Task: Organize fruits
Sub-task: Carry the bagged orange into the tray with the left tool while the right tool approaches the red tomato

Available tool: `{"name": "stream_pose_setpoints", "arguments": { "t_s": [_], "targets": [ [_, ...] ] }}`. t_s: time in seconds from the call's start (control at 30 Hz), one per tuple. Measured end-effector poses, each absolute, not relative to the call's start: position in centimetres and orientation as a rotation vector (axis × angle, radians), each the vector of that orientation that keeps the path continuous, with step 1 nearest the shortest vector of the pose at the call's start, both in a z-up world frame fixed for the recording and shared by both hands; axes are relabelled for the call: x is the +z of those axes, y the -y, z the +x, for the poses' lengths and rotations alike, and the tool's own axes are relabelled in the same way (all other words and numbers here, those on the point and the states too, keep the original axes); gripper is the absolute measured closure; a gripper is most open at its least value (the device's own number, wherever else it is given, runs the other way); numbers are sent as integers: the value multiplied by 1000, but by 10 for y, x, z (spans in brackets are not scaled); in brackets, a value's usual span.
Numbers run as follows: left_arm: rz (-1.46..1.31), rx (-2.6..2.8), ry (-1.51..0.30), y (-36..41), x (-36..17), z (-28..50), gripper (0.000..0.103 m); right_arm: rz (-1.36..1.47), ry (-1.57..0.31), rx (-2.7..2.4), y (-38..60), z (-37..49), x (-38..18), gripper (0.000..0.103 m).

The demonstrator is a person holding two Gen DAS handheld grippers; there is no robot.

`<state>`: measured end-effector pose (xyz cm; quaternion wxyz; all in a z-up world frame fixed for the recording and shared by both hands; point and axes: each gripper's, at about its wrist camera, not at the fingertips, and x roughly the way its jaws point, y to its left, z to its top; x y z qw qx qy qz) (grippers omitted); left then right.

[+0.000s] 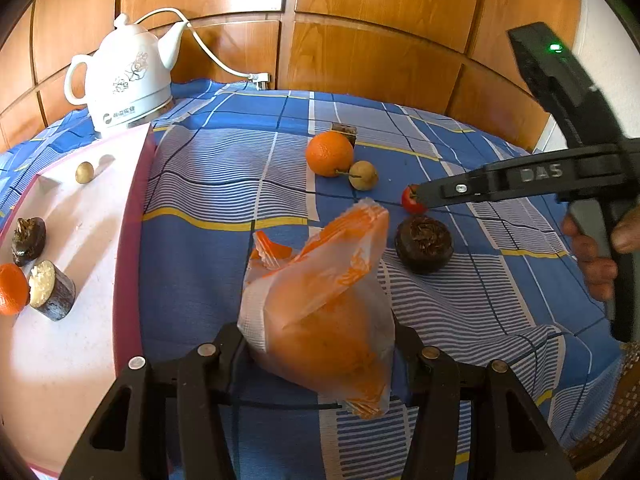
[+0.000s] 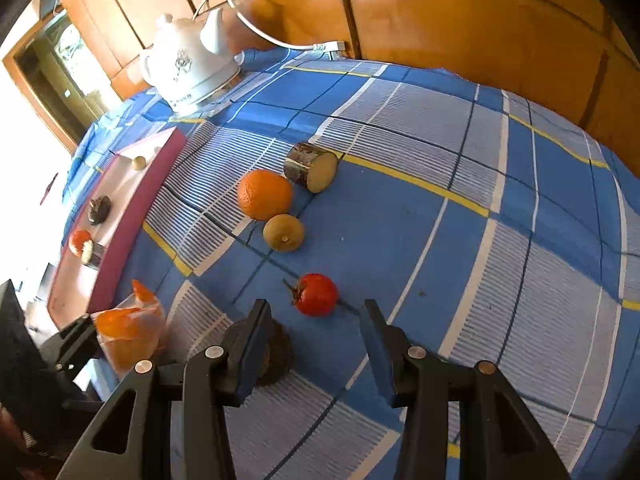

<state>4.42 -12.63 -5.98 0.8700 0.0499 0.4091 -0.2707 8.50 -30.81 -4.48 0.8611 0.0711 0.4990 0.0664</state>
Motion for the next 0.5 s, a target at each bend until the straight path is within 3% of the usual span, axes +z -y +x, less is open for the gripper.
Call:
{"name": "stream_pose_setpoints", "arguments": {
  "t_s": [0.13, 0.17, 0.2, 0.5],
  "targets": [
    [99, -571, -857, 127, -60, 44, 48, 119, -1050, 137, 303, 97, -52, 57],
    [94, -574, -858, 126, -59, 45, 48, 108, -1058, 141, 302, 99, -55, 74],
    [85, -576, -860, 126, -59, 45, 48, 89, -1067, 138, 300, 100, -58, 77],
    [-56, -666, -900, 116, -49, 48, 50, 43, -1055, 106, 304, 96, -58, 78]
  ]
}}
